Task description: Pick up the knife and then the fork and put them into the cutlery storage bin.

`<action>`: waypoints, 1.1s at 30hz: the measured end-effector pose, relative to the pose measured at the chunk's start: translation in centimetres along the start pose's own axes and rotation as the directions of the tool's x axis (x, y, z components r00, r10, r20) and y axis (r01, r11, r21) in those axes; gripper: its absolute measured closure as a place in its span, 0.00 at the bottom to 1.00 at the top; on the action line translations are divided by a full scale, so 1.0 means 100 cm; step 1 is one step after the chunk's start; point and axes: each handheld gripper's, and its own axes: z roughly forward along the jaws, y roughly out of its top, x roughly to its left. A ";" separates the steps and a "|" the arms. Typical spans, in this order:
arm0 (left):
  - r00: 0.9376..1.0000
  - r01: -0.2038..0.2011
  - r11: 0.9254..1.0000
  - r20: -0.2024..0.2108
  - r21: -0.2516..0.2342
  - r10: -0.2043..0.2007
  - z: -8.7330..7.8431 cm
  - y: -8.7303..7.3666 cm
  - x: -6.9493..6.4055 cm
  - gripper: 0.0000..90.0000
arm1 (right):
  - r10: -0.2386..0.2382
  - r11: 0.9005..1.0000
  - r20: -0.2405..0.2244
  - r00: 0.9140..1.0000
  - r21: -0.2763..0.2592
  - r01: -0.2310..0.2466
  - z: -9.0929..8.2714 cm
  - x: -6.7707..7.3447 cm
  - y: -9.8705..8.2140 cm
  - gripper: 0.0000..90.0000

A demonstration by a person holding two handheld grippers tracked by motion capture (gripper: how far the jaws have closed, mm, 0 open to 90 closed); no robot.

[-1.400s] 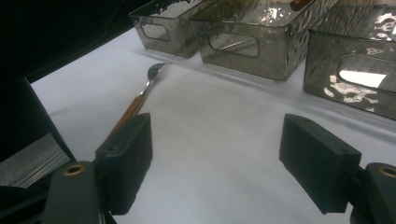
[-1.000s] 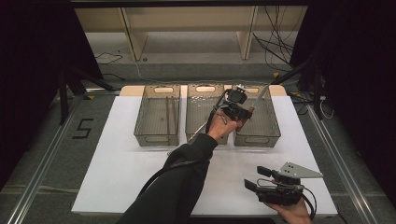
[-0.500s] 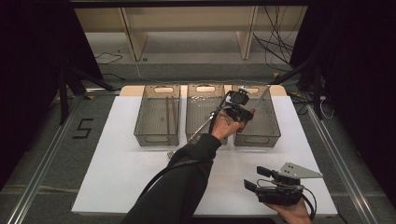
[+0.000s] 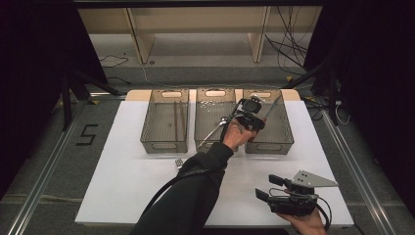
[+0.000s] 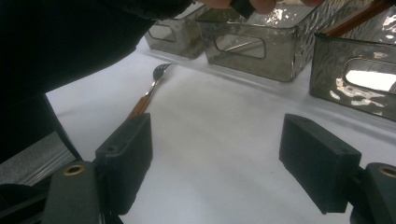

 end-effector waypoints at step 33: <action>0.993 -0.088 0.996 0.081 -0.004 0.088 -0.098 -0.053 0.003 0.27 | -0.006 1.000 0.012 1.000 0.009 0.006 0.003 0.002 0.000 0.29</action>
